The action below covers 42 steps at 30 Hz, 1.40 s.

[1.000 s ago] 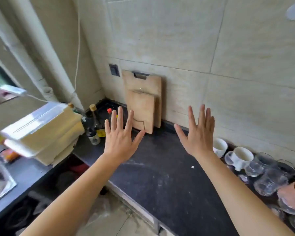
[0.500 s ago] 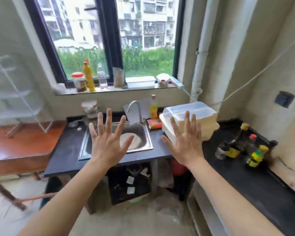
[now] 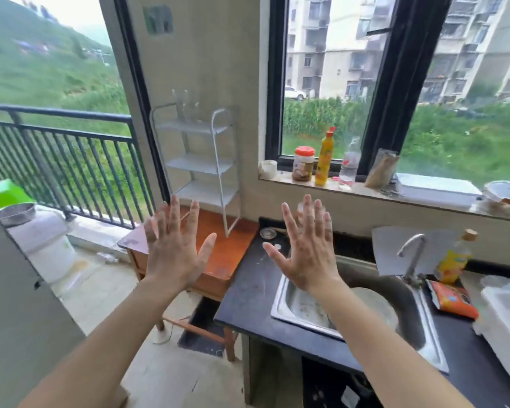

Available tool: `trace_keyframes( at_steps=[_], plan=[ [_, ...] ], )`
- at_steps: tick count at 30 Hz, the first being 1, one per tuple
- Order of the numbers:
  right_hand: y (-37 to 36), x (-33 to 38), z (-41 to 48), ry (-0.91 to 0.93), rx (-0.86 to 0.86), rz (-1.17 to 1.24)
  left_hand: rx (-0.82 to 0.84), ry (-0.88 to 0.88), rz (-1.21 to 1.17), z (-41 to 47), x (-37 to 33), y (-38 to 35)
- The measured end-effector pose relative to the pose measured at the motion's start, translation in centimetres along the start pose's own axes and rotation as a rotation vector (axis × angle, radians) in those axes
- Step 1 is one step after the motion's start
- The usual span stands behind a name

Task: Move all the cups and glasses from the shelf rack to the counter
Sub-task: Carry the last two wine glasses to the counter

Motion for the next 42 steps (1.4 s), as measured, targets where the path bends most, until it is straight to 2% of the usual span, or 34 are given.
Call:
trace_keyframes(
  at_steps=[7,17,26,35,42],
  plan=[
    [-7.8,3.1,13.4,0.093,-0.017,0.122,0.008,0.090,0.062,11.1,5.7,-3.5],
    [-10.9,10.0,33.8,0.223,-0.056,0.215,-0.125,0.165,-0.109,28.6,13.4,-2.0],
    [-14.0,15.7,48.5,0.250,-0.196,0.199,-0.249,0.035,-0.363,46.6,19.2,-6.8],
    [-17.5,17.4,62.7,-0.018,-0.248,0.328,-0.236,-0.097,-0.468,64.9,23.8,-10.0],
    [-23.1,14.9,69.8,-0.284,-0.142,0.547,-0.068,-0.173,-0.580,71.8,22.2,-12.8]
  ],
)
Point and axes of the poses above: each hand's wrist, its own z-axis towards the middle knuckle, its own y-axis out of the back of the hand, x = y × z, the point moved 7 cm from there along z, towards the middle knuckle, and after that the axes turned 7 degrees about z, right-handed, at the moved point
